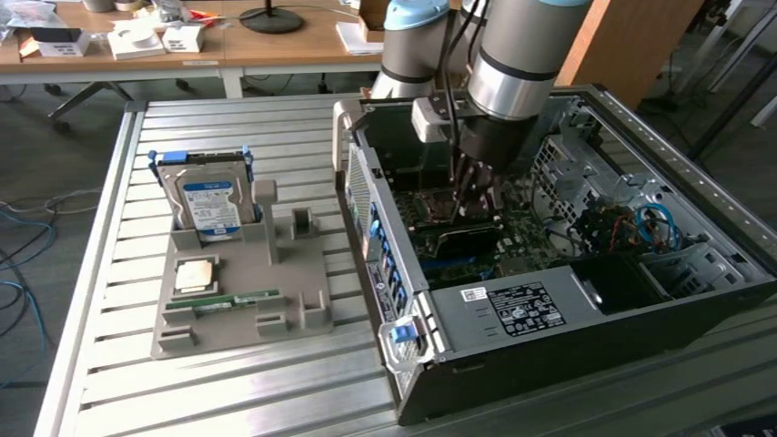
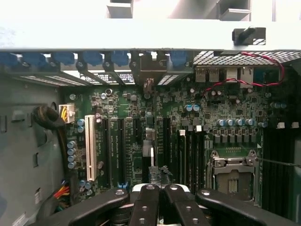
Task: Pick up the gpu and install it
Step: 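Press down on the gpu until it lock into place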
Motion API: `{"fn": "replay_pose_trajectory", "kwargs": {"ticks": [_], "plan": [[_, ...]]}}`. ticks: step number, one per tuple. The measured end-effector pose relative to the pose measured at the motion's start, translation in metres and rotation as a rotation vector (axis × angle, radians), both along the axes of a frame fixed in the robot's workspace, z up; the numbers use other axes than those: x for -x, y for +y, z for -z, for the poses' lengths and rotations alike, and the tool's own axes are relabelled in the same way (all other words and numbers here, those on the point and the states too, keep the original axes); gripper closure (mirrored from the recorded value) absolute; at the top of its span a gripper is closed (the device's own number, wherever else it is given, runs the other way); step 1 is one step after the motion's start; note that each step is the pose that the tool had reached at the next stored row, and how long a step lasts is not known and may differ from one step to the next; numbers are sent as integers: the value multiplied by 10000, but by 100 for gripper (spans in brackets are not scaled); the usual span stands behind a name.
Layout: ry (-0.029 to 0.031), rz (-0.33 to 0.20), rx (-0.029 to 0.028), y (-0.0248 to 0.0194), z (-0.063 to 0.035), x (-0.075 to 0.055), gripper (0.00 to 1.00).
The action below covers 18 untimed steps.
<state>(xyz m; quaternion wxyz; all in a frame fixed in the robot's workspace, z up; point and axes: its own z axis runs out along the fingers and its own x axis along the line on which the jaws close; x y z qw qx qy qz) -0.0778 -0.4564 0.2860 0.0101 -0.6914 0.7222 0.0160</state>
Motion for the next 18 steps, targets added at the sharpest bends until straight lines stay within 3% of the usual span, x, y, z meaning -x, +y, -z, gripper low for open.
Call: {"fn": "replay_pose_trajectory", "kwargs": {"ticks": [5,9,18], "plan": [[-1,1,-2,8,15,4,89],[-2,3,-3,49,19,16,89],[-18,2,-2,49,64,39,89]]}}
